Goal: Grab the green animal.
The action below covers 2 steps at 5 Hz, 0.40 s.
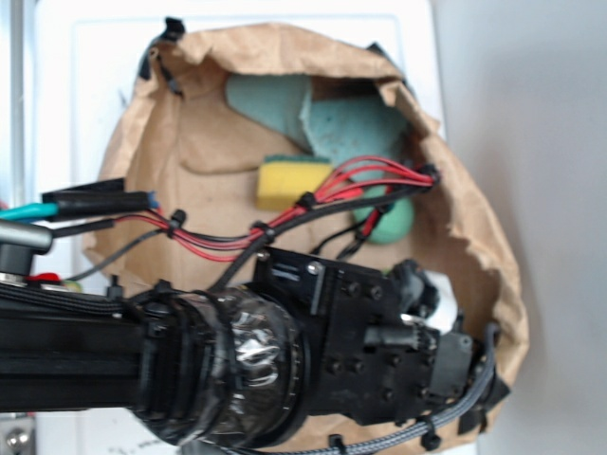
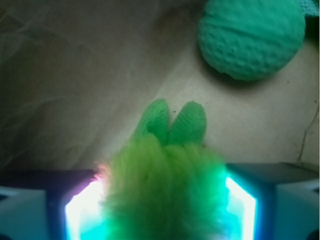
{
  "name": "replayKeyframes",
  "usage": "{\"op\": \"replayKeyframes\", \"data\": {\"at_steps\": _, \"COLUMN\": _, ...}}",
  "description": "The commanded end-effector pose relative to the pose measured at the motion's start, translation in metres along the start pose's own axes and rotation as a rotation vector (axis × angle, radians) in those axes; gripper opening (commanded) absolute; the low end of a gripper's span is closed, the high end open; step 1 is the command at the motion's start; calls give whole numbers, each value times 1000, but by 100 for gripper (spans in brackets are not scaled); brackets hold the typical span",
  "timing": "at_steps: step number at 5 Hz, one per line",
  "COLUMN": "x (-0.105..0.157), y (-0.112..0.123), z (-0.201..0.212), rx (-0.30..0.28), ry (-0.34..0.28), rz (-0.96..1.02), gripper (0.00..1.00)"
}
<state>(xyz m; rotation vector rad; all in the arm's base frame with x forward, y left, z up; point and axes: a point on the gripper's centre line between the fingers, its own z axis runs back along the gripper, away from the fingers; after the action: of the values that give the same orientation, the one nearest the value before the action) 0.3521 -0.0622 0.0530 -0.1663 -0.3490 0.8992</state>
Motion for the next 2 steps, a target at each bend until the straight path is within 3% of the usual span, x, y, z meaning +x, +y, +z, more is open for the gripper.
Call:
{"op": "replayKeyframes", "data": {"at_steps": 1, "x": 40, "y": 2, "z": 45, "rx": -22, "ry": 7, "rz": 0, "gripper": 0}}
{"op": "replayKeyframes", "data": {"at_steps": 2, "x": 61, "y": 22, "z": 65, "rx": 10, "ry": 39, "rz": 1, "gripper": 0}}
